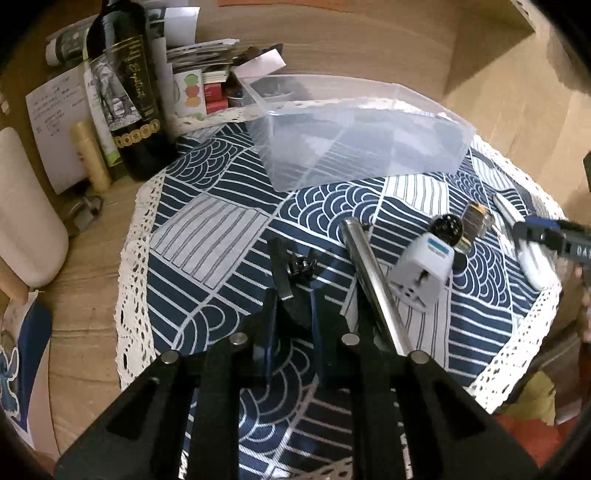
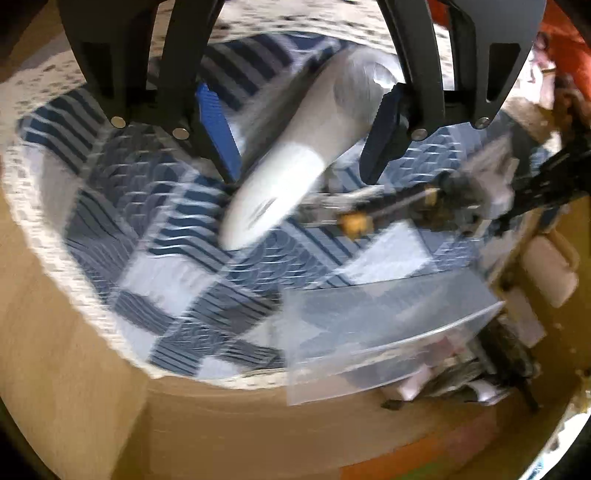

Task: Organize rigid objects
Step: 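Grasp the white massager with the right tool while the left tool grasps the black mount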

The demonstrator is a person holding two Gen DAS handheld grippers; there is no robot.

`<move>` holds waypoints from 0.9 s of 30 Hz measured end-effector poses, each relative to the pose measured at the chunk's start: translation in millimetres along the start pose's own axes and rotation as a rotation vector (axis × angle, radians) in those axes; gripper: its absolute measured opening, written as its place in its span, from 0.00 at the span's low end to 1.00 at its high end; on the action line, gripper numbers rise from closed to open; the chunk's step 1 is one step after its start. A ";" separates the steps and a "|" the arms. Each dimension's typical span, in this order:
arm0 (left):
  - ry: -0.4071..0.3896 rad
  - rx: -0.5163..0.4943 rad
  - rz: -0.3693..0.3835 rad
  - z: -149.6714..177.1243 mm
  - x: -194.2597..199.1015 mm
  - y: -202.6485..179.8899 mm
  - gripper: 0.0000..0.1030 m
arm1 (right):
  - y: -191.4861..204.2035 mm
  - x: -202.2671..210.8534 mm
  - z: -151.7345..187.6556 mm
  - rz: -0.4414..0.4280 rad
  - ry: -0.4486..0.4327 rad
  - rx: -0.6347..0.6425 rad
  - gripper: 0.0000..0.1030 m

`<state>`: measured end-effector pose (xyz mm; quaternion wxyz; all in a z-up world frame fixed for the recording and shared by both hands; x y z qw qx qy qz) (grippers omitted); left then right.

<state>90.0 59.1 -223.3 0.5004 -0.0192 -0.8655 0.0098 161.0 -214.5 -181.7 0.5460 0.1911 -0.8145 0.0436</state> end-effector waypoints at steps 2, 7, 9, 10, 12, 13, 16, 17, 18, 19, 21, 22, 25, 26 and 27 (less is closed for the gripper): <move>-0.004 -0.007 -0.011 1.7 0.8 -2.4 0.16 | -8.9 3.4 1.7 0.005 -0.002 -0.019 0.62; -0.004 -0.009 -0.036 -2.5 -3.0 -4.6 0.41 | 5.5 16.3 8.7 0.042 -0.050 0.010 0.62; -0.002 -0.003 -0.055 -5.4 -6.1 -5.3 0.42 | 15.9 14.1 13.9 0.054 -0.049 0.030 0.64; -0.003 0.001 -0.058 -6.7 -6.9 -5.0 0.41 | 20.4 11.2 16.7 0.060 -0.044 0.038 0.66; -0.004 0.024 -0.058 -10.0 -9.5 -2.3 0.41 | 25.7 3.7 20.9 0.066 -0.034 0.044 0.68; -0.005 0.036 -0.051 -11.3 -10.4 -1.0 0.37 | 26.7 -2.4 23.4 0.078 -0.024 0.042 0.68; -0.016 0.048 -0.049 -12.6 -10.9 1.3 0.23 | 25.7 -9.0 27.7 0.114 -0.045 0.031 0.65; -0.021 0.051 -0.045 -12.1 -10.0 1.6 0.23 | 25.1 -8.3 28.1 0.128 -0.053 0.034 0.62; -0.027 0.055 -0.038 -11.5 -8.3 2.7 0.23 | 23.6 -7.2 28.8 0.142 -0.062 0.038 0.60; -0.032 0.058 -0.039 -10.9 -6.7 2.7 0.23 | 21.8 -5.7 29.5 0.150 -0.069 0.038 0.52; -0.056 0.066 -0.050 -11.8 -0.4 5.1 0.23 | 17.5 -2.0 32.4 0.172 -0.079 0.028 0.40; -0.068 0.070 -0.053 -12.9 3.4 5.8 0.23 | 14.7 -0.4 32.8 0.172 -0.084 0.021 0.39; -0.111 0.075 -0.054 -17.8 17.3 7.5 0.23 | 7.4 7.8 33.5 0.156 -0.108 -0.003 0.38; -0.121 0.074 -0.055 -19.6 20.8 7.4 0.23 | 7.3 11.5 33.8 0.167 -0.121 -0.002 0.38; -0.135 0.073 -0.056 -21.7 25.7 6.9 0.23 | 8.1 15.3 34.3 0.178 -0.134 -0.002 0.38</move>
Point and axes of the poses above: each gripper's, at about its wrist camera, not at the fingertips, and x roughly against the way its jaws point, y to its left, z to its underside, the point moved 7 cm from there along -x, roughly the way its jaws point, and after that the axes turned 10 degrees about y, right-handed, at the moved point
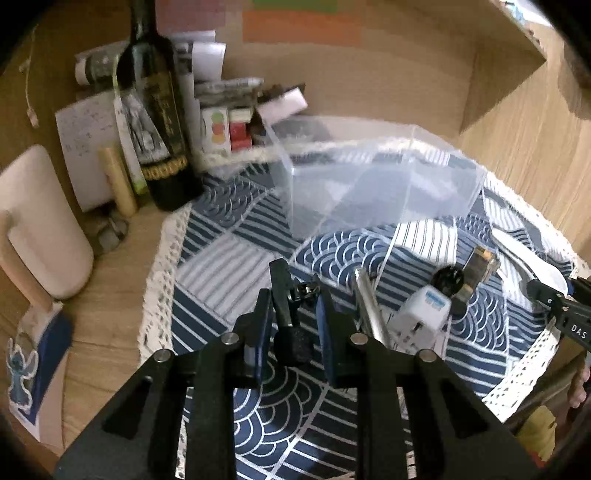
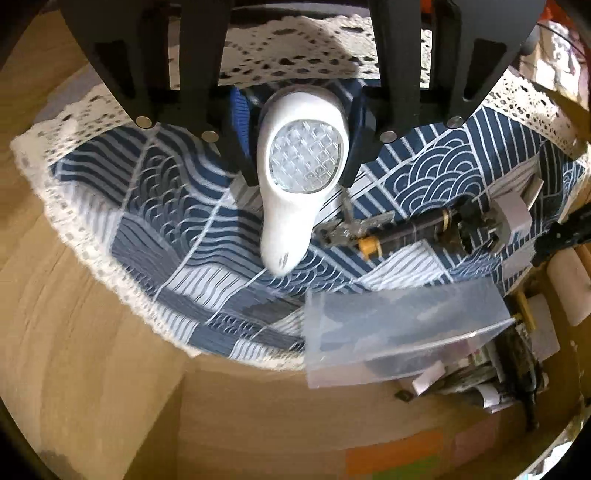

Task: Organize rigid objects
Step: 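Grasp the white massager with the right tool while the left tool grasps the black mount, then carry the massager and mount into the clear box and open both tools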

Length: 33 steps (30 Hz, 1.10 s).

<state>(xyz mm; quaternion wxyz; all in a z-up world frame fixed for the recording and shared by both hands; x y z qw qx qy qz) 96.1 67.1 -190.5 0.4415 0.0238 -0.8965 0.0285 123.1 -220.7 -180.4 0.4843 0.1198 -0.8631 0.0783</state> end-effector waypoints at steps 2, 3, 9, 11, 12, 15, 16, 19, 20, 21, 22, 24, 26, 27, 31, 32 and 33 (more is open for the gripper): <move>-0.022 -0.004 0.004 -5.8 7.1 -1.5 0.23 | -3.6 11.0 -5.2 0.010 -0.037 0.000 0.38; -0.032 -0.006 0.008 -9.2 10.6 -3.1 0.23 | -3.8 15.4 -6.9 0.012 -0.051 -0.001 0.38; -0.076 -0.008 0.061 -31.5 26.1 -11.5 0.23 | -15.7 47.7 -38.5 0.013 -0.158 -0.012 0.37; -0.089 -0.008 0.070 -39.0 30.6 -13.5 0.23 | -17.0 54.4 -48.3 0.011 -0.183 -0.010 0.37; -0.095 -0.011 0.075 -42.5 32.3 -14.7 0.23 | -17.9 57.3 -54.5 0.013 -0.197 -0.008 0.37; -0.108 -0.017 0.085 -52.0 35.9 -18.4 0.23 | -17.5 66.0 -71.3 0.014 -0.229 0.001 0.37; -0.111 -0.019 0.085 -55.4 36.2 -18.9 0.23 | -17.0 68.3 -79.6 0.007 -0.239 0.004 0.37; -0.110 -0.015 0.093 -66.1 34.8 -18.0 0.23 | -12.7 72.0 -96.9 -0.008 -0.261 0.009 0.37; -0.107 -0.012 0.099 -69.7 33.8 -17.5 0.23 | -10.6 73.5 -103.9 -0.012 -0.269 0.010 0.37; -0.104 -0.007 0.105 -73.8 33.1 -16.8 0.23 | -8.0 75.3 -110.2 -0.016 -0.278 0.016 0.37; -0.103 -0.003 0.108 -77.1 32.6 -16.2 0.23 | -5.0 77.6 -118.1 -0.018 -0.290 0.020 0.37; -0.102 0.003 0.111 -85.7 31.5 -14.2 0.23 | 0.2 81.5 -133.7 -0.029 -0.312 0.033 0.37; -0.101 0.006 0.115 -94.6 30.3 -12.9 0.23 | 3.5 84.1 -147.0 -0.037 -0.333 0.044 0.37; -0.100 0.008 0.118 -99.9 29.4 -12.4 0.23 | 5.1 86.2 -154.6 -0.041 -0.344 0.054 0.37; -0.100 0.007 0.119 -120.5 22.9 -11.2 0.22 | 20.1 87.4 -189.3 -0.064 -0.384 0.108 0.37; -0.097 0.005 0.117 -126.0 19.5 -11.6 0.22 | 22.5 85.8 -194.7 -0.071 -0.386 0.117 0.37; -0.095 0.002 0.116 -128.7 17.5 -12.0 0.23 | 26.8 84.0 -200.7 -0.082 -0.389 0.131 0.37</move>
Point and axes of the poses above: each gripper's, at about its wrist camera, not at the fingertips, and x roughly against the way its jaws point, y to its left, z to its underside, the point moved 7 cm from there along -x, roughly the way its jaws point, and after that the axes turned 10 degrees about y, right-handed, at the moved point
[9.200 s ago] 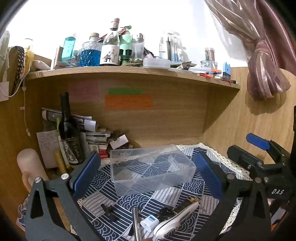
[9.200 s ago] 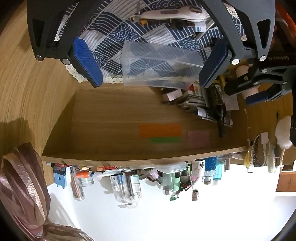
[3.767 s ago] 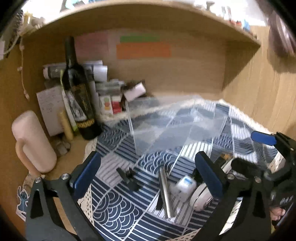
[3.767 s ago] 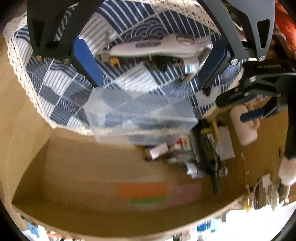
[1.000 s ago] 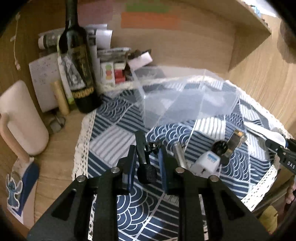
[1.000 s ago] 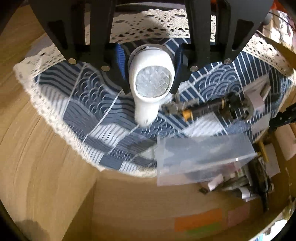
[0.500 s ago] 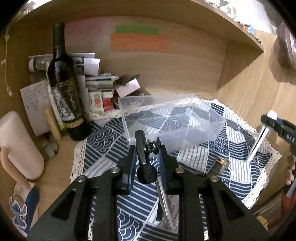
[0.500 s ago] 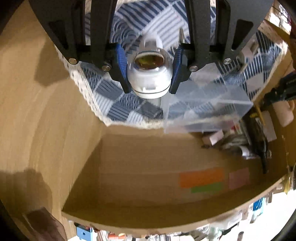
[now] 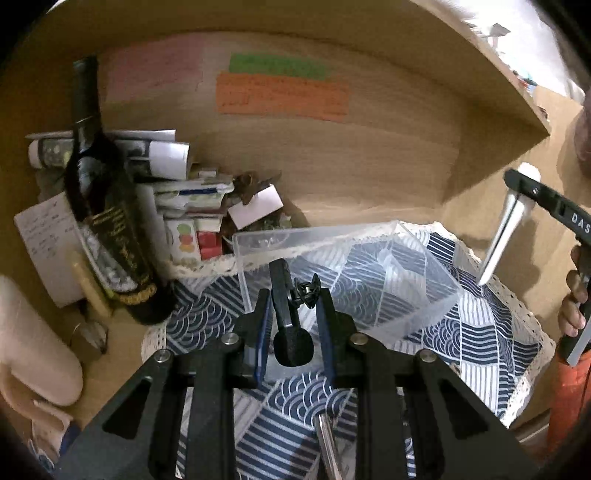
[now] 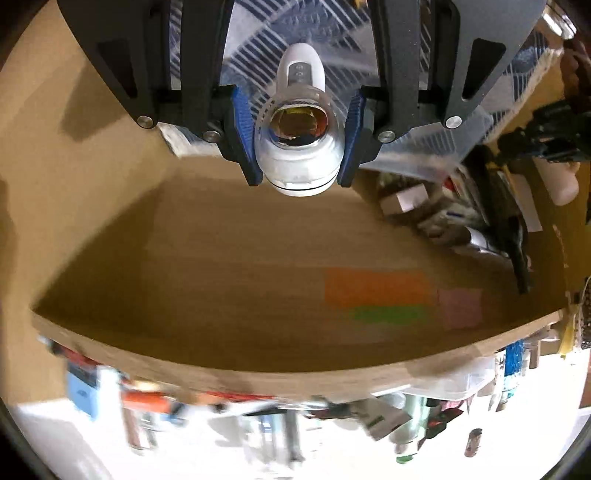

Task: Organize rigid objects
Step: 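Carry the massager and mount into the clear box and open both tools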

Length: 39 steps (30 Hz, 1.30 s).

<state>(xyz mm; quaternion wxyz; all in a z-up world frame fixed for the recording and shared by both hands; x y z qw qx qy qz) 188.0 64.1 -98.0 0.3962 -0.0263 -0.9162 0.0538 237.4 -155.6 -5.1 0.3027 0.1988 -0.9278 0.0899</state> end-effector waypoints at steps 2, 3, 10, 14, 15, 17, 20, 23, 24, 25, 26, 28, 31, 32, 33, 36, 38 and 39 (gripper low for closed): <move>0.011 -0.007 0.000 -6.4 -8.5 -0.6 0.23 | 7.8 -11.9 -8.4 -0.023 0.003 0.023 0.37; 0.019 -0.013 0.000 -9.0 -13.6 -1.6 0.23 | 13.1 -20.6 -11.8 -0.036 0.010 0.038 0.37; 0.138 -0.071 -0.013 -9.6 -65.6 -11.8 0.23 | 39.9 -77.1 -4.1 -0.098 0.143 0.186 0.37; 0.182 -0.096 -0.021 -7.5 -88.7 -17.4 0.23 | 52.2 -105.7 10.8 -0.111 0.229 0.261 0.37; 0.190 -0.106 -0.022 -7.4 -94.6 -18.5 0.23 | 55.9 -111.4 13.9 -0.117 0.247 0.276 0.37; 0.204 -0.113 -0.026 -6.2 -101.2 -19.4 0.23 | 64.4 -122.1 19.8 -0.125 0.275 0.309 0.37; 0.225 -0.110 -0.027 -5.4 -110.0 -18.0 0.23 | 75.7 -135.4 26.4 -0.137 0.301 0.343 0.37; 0.230 -0.099 -0.028 -4.2 -113.4 -13.8 0.23 | 84.0 -148.8 30.4 -0.158 0.327 0.345 0.37; 0.232 -0.093 -0.027 -4.0 -114.0 -11.9 0.23 | 86.1 -153.2 32.5 -0.168 0.343 0.344 0.37; 0.233 -0.089 -0.028 -3.8 -114.8 -10.4 0.23 | 88.1 -157.0 34.6 -0.175 0.356 0.342 0.37; 0.234 -0.088 -0.029 -4.1 -116.1 -9.7 0.23 | 88.7 -160.1 37.0 -0.177 0.369 0.340 0.37; 0.231 -0.087 -0.033 -3.5 -116.2 -9.2 0.23 | 90.6 -165.2 39.9 -0.166 0.379 0.347 0.38; 0.222 -0.093 -0.036 -3.0 -111.9 -10.2 0.26 | 94.6 -166.9 42.0 -0.215 0.410 0.327 0.38; 0.220 -0.092 -0.035 -3.0 -110.1 -10.8 0.29 | 95.3 -165.0 41.9 -0.225 0.410 0.322 0.38; 0.218 -0.088 -0.031 -2.7 -107.8 -11.0 0.39 | 95.4 -161.5 40.6 -0.224 0.402 0.320 0.38; 0.185 -0.072 -0.022 -3.7 -95.1 -10.9 0.48 | 94.8 -149.0 35.3 -0.214 0.373 0.316 0.39; 0.167 -0.075 -0.021 -4.9 -86.2 -12.2 0.48 | 93.5 -137.1 29.9 -0.222 0.349 0.302 0.45; 0.155 -0.075 -0.018 -5.5 -79.6 -13.2 0.49 | 92.0 -129.6 27.2 -0.221 0.334 0.295 0.47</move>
Point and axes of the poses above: each gripper's, at about its wrist camera, not at the fingertips, and x roughly against the way its jaws point, y to its left, z to its underside, the point moved 7 cm from there along -x, roughly the way its jaws point, and after that the axes turned 10 degrees about y, right-handed, at the moved point
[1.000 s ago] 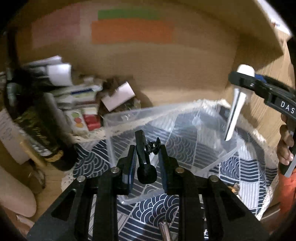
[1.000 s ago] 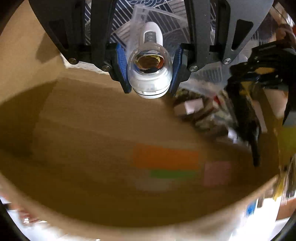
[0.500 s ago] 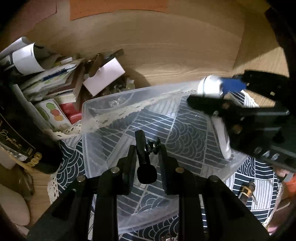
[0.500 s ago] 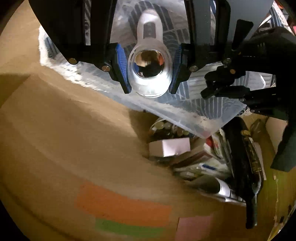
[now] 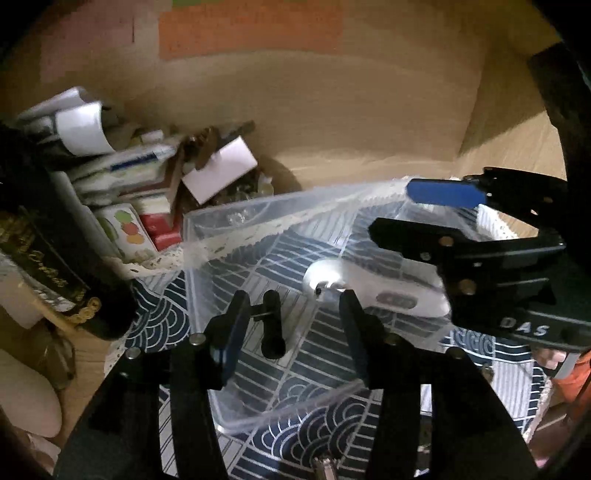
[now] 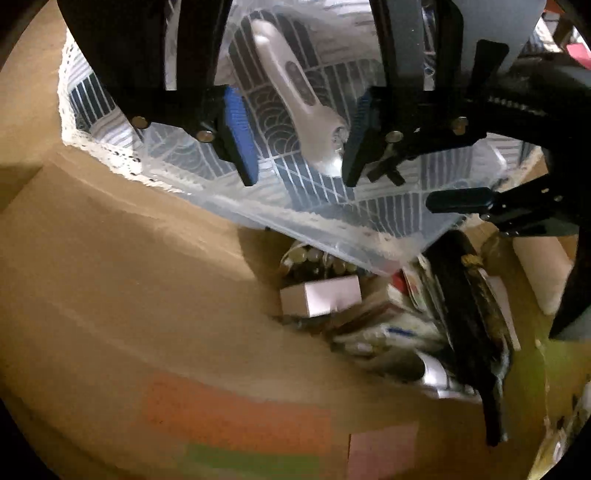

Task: Organize rigid objects
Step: 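Carry the massager and mount into the clear box and open both tools, then grasp the black-gold battery with the right tool while the left grasps the silver cylinder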

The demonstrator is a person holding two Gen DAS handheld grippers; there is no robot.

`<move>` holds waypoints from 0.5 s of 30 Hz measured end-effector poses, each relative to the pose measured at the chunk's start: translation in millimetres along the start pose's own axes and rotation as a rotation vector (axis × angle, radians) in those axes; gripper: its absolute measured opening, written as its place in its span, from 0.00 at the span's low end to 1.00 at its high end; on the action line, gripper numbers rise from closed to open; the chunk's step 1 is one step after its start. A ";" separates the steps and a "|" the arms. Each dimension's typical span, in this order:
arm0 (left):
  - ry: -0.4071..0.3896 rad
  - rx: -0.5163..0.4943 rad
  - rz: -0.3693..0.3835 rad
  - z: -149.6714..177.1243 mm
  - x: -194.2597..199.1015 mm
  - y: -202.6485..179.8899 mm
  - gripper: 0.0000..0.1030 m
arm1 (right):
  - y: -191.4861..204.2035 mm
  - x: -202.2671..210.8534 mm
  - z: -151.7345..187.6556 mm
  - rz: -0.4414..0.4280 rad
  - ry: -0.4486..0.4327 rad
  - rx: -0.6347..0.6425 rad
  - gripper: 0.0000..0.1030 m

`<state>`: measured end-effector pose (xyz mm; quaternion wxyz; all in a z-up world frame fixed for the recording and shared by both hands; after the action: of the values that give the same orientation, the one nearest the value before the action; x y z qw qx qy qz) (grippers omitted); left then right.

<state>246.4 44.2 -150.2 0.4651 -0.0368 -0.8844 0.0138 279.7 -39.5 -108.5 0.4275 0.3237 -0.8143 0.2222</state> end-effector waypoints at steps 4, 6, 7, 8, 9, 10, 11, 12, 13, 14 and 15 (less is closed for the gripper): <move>-0.058 0.002 -0.003 3.2 30.9 -2.0 0.61 | 0.3 37.9 3.8 0.032 -0.081 -0.020 0.59; -0.113 0.011 -0.026 5.8 50.7 -0.9 0.79 | 0.1 53.5 8.8 0.042 -0.113 -0.032 0.72; -0.140 0.017 -0.046 7.5 60.2 -1.4 0.87 | 0.3 61.8 11.8 0.048 -0.133 -0.039 0.78; -0.165 0.019 -0.066 10.4 70.5 -2.5 0.90 | 1.2 70.2 15.6 0.054 -0.153 -0.043 0.80; -0.194 0.016 -0.086 15.0 81.8 -3.8 0.95 | 2.4 79.2 19.6 0.061 -0.168 -0.044 0.80; -0.208 0.015 -0.096 18.3 86.6 -5.8 0.98 | 3.6 89.2 26.1 0.068 -0.182 -0.050 0.80; -0.222 0.015 -0.105 22.7 92.4 -6.7 0.98 | 4.8 93.7 29.8 0.070 -0.188 -0.053 0.82; -0.228 0.013 -0.110 27.7 96.8 -7.5 0.98 | 6.4 100.9 38.0 0.073 -0.194 -0.061 0.83; -0.227 0.012 -0.108 32.2 99.0 -8.0 0.98 | 6.9 104.1 43.4 0.074 -0.197 -0.066 0.86; -0.223 0.011 -0.104 39.1 101.1 -9.4 0.98 | 6.8 107.6 50.0 0.079 -0.201 -0.070 0.88; -0.218 0.012 -0.103 44.3 101.8 -10.6 0.98 | 7.1 111.0 57.4 0.085 -0.205 -0.074 0.89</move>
<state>151.9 42.0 -91.1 0.3666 0.0133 -0.9303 -0.0011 195.7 -108.7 -46.6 0.3439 0.2938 -0.8744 0.1756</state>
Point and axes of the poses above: each gripper's, at about its wrist camera, not at the fingertips, and x roughly against the way its jaws point, y to its left, z to its underside, the point moved 7 cm from there along -x, roughly the way its jaws point, and after that the axes turned 10 degrees about y, right-handed, at the moved point
